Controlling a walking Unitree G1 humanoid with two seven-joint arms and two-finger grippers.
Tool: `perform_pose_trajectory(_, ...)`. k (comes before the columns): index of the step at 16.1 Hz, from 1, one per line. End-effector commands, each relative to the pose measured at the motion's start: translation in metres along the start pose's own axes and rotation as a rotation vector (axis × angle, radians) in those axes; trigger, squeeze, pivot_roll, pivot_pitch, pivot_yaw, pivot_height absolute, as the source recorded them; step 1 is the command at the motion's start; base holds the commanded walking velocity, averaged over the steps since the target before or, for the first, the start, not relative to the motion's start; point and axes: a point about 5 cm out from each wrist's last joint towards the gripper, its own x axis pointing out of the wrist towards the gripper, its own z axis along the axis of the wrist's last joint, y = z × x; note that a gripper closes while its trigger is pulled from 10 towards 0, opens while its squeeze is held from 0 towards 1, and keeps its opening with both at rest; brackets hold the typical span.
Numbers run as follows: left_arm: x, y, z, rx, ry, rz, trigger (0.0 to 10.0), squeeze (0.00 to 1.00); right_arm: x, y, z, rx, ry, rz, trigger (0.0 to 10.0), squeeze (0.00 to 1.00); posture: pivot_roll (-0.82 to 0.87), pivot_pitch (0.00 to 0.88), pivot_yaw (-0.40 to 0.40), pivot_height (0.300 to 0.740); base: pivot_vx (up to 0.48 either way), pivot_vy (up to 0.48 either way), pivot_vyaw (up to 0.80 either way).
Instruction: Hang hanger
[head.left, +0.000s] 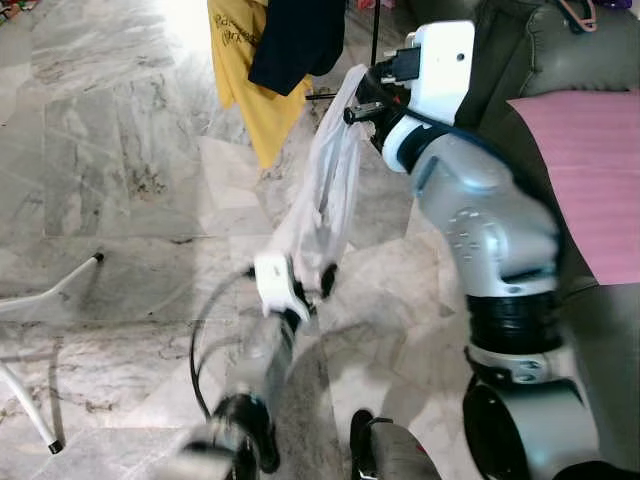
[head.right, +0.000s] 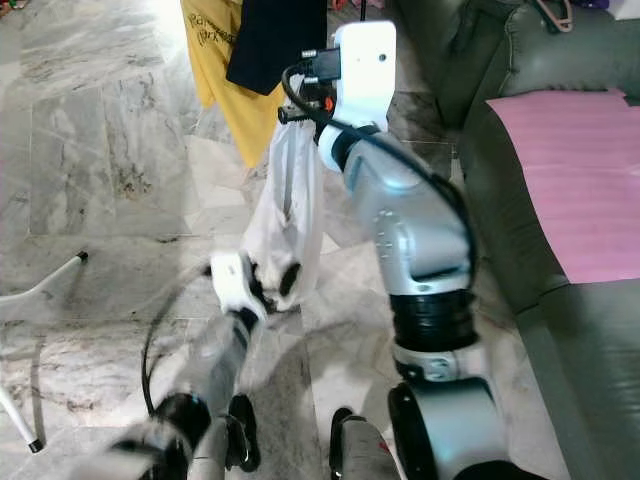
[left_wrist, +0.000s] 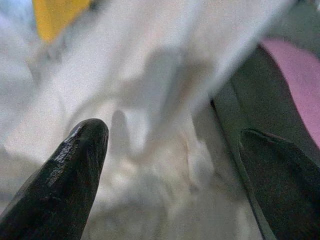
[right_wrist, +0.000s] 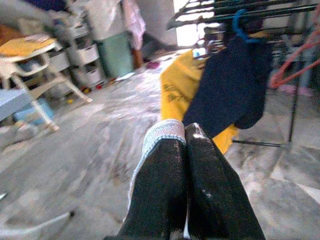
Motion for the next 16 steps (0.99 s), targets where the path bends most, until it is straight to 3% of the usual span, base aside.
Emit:
perform_pose_trajectory(1,0.012,-0.041,0.009,-0.03,-0.047,-0.081,10.0,0.0,-0.007,0.015,0.004,-0.015,-0.005,0.091,0.0,0.0,-0.29,0.247,-0.005,0.74,0.0,0.0,0.0)
perform_pose_trajectory(5,0.017,-0.025,0.027,-0.013,-0.109,-0.05,10.0,0.0,-0.03,0.01,-0.04,0.045,0.105,0.087,0.0,0.0,-0.26,0.246,0.007,0.74,0.0,0.0,0.0)
perform_pose_trajectory(7,0.016,-0.018,0.024,-0.016,-0.1,-0.026,10.0,0.0,-0.032,0.01,-0.044,0.054,0.123,0.083,0.0,0.0,-0.25,0.25,0.005,0.74,0.0,0.0,0.0)
perform_pose_trajectory(8,0.015,-0.015,0.024,-0.015,-0.108,-0.017,0.0,0.0,-0.031,0.007,-0.045,0.045,0.123,0.066,0.0,0.0,-0.24,0.252,0.004,0.74,0.0,0.0,0.0)
perform_pose_trajectory(16,0.003,0.003,0.002,-0.009,-0.018,-0.02,0.0,0.0,-0.028,-0.007,-0.031,0.021,0.067,0.009,0.0,0.0,-0.23,0.248,0.0,0.74,0.0,0.0,0.0)
